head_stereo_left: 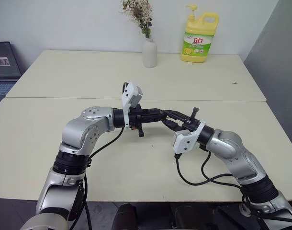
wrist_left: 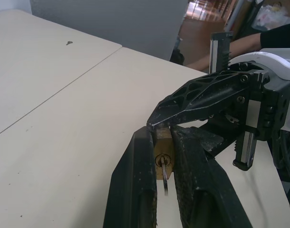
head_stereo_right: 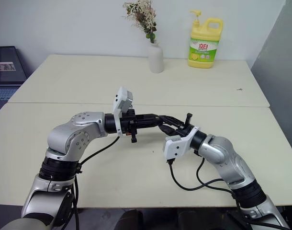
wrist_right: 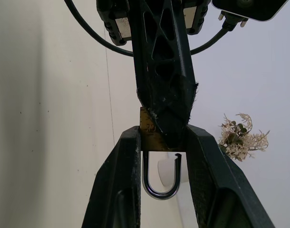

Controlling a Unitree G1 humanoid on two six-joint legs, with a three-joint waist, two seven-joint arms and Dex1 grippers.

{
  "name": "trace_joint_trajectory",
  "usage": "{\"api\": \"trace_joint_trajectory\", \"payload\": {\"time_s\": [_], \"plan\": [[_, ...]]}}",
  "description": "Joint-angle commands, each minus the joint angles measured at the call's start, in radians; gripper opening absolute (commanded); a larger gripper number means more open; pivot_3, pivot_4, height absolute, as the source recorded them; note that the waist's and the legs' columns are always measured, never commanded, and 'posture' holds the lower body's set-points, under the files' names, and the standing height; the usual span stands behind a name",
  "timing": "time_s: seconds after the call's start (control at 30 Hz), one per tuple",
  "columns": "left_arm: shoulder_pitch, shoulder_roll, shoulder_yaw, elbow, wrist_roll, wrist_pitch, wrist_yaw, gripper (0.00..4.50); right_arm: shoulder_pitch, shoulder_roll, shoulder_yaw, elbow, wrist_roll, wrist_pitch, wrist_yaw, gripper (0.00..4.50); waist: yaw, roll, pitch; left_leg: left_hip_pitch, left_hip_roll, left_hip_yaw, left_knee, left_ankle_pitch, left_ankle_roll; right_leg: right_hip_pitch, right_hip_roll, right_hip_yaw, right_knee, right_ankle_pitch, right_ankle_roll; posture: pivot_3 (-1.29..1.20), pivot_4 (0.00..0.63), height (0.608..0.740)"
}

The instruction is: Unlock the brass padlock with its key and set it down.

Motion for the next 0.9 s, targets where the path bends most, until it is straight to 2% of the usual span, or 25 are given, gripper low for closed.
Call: {"api": "trace_joint_trajectory", "payload": {"time_s": [0.03,0.13,0.17,0.2,0.33,0.43,0.53,0.63,0.73,0.9], "plan": [[-0.001,0.003,0.000,-0.029,-0.014,0.000,-0.015,0.17,-0.018,0.001,-0.010,-0.039,0.008,0.006,0.011,0.93,0.000,0.000,0.000,0.000,0.000,0.000,0.000,0.000,0.000,0.000,0.000,0.000,0.000,0.000,0.000,0.00,0.150,0.740],[-0.001,0.008,-0.001,-0.026,-0.017,0.002,-0.026,0.17,-0.010,-0.002,-0.028,-0.036,0.030,0.026,0.019,0.93,0.000,0.000,0.000,0.000,0.000,0.000,0.000,0.000,0.000,0.000,0.000,0.000,0.000,0.000,0.000,0.00,0.150,0.740],[-0.001,0.010,-0.001,-0.024,-0.018,0.003,-0.031,0.17,-0.010,-0.007,-0.037,-0.035,0.035,0.036,0.023,1.63,0.000,0.000,0.000,0.000,0.000,0.000,0.000,0.000,0.000,0.000,0.000,0.000,0.000,0.000,0.000,0.00,0.150,0.740],[-0.002,0.013,-0.001,-0.021,-0.019,0.003,-0.037,0.17,-0.009,-0.014,-0.044,-0.036,0.038,0.045,0.029,1.81,0.000,0.000,0.000,0.000,0.000,0.000,0.000,0.000,0.000,0.000,0.000,0.000,0.000,0.000,0.000,0.00,0.150,0.740],[-0.017,0.022,0.004,0.008,-0.030,0.009,-0.072,0.17,0.015,-0.061,-0.073,-0.057,0.057,0.064,0.062,3.17,0.003,0.000,0.000,0.000,0.000,0.000,0.000,0.000,0.000,0.000,0.000,0.000,0.000,0.000,0.000,0.00,0.150,0.740],[-0.033,0.028,0.003,0.046,-0.025,-0.001,-0.103,0.17,0.055,-0.098,-0.123,-0.109,0.144,0.098,0.113,3.19,0.003,0.000,0.000,0.000,0.000,0.000,0.000,0.000,0.000,0.000,0.000,0.000,0.000,0.000,0.000,0.00,0.150,0.740],[-0.056,0.031,0.003,0.091,-0.016,-0.013,-0.127,0.17,0.130,-0.167,-0.181,-0.189,0.358,0.198,0.261,3.19,0.009,0.000,0.000,0.000,0.000,0.000,0.000,0.000,0.000,0.000,0.000,0.000,0.000,0.000,0.000,0.00,0.150,0.740],[-0.075,0.031,0.011,0.121,-0.027,-0.003,-0.146,0.17,0.162,-0.196,-0.233,-0.282,0.546,0.313,0.338,3.19,0.008,0.000,0.000,0.000,0.000,0.000,0.000,0.000,0.000,0.001,0.000,0.000,-0.001,0.000,0.000,0.00,0.150,0.740],[-0.084,0.040,0.005,0.135,-0.028,0.001,-0.177,0.17,0.148,-0.195,-0.257,-0.369,0.684,0.463,0.358,2.60,0.004,0.000,0.000,0.001,0.000,-0.001,0.000,0.000,0.000,0.001,0.000,0.000,0.000,0.000,0.000,0.00,0.150,0.740],[-0.097,0.047,-0.007,0.123,-0.033,0.014,-0.224,0.17,0.067,-0.149,-0.205,-0.413,0.761,0.603,0.332,0.86,0.002,0.000,0.000,0.000,0.000,-0.003,0.000,0.000,0.000,0.001,0.001,-0.001,0.000,0.000,0.000,0.00,0.150,0.740]]}}
